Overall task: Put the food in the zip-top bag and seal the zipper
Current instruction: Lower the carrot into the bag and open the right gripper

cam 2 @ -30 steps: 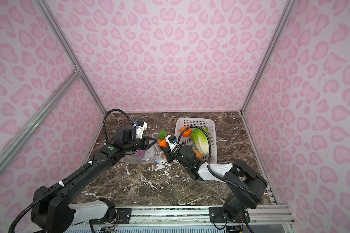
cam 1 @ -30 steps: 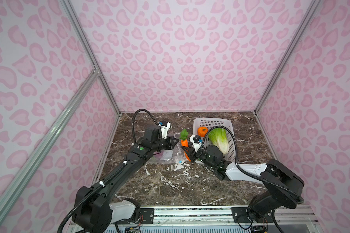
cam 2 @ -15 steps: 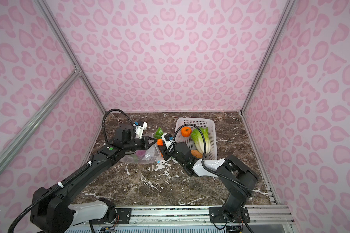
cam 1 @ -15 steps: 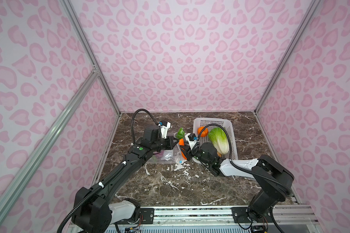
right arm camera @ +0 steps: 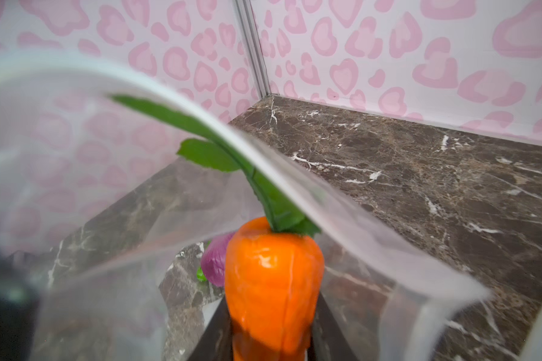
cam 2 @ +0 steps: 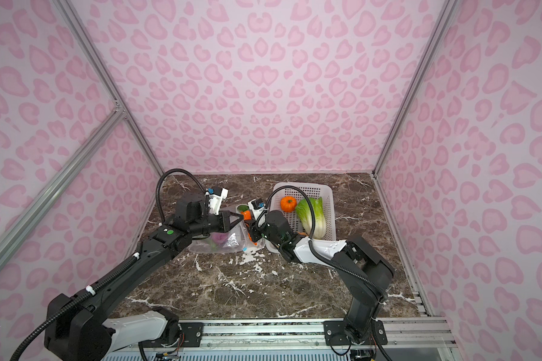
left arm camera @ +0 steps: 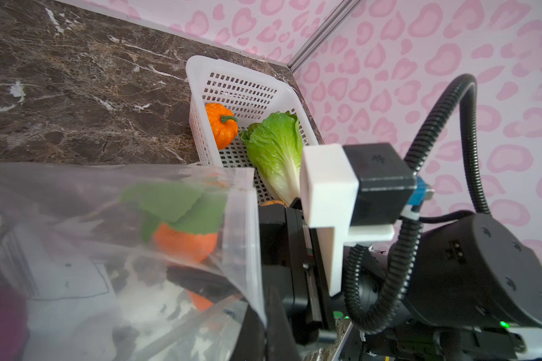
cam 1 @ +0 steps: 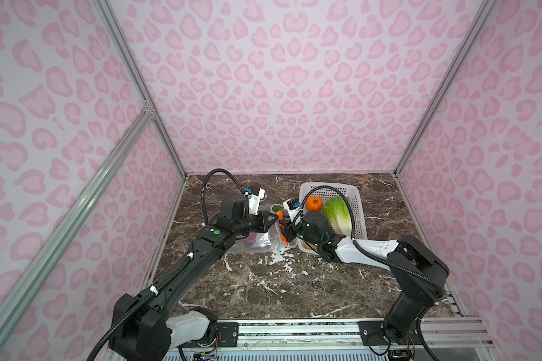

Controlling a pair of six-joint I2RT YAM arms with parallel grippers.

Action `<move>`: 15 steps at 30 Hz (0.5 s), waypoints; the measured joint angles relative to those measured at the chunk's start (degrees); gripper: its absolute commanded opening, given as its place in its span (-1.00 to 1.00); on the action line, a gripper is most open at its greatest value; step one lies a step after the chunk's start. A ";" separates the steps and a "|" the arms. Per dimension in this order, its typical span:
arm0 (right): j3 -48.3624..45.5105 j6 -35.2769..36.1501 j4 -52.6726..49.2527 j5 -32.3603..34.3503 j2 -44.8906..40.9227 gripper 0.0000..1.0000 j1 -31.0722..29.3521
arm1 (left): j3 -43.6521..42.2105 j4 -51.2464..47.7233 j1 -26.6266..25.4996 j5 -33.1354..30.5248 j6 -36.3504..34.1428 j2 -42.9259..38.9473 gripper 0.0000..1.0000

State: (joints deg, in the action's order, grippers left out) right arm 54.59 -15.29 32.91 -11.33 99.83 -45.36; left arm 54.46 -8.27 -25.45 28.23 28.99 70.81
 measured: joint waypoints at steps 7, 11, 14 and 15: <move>7.89 -11.98 -7.28 0.81 4.00 -0.32 -0.11 | 0.00 0.61 -0.13 0.09 0.09 0.94 -0.96; 11.32 -17.51 -11.19 0.28 5.99 -0.23 -0.13 | 0.00 0.90 -0.26 -1.27 0.09 1.27 -0.96; 14.14 -19.82 -14.47 -0.33 7.98 -0.06 -0.22 | 0.00 0.70 -0.15 -3.67 0.09 1.27 -0.96; 14.80 -20.13 -15.37 -0.37 8.48 -0.02 -0.24 | -0.02 0.52 -0.15 -4.48 0.09 1.22 -0.96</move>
State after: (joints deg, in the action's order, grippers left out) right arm 69.38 -35.42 17.54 -11.70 108.31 -45.60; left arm 54.43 -7.75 -25.61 23.75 29.08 72.03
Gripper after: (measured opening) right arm 0.451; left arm 0.050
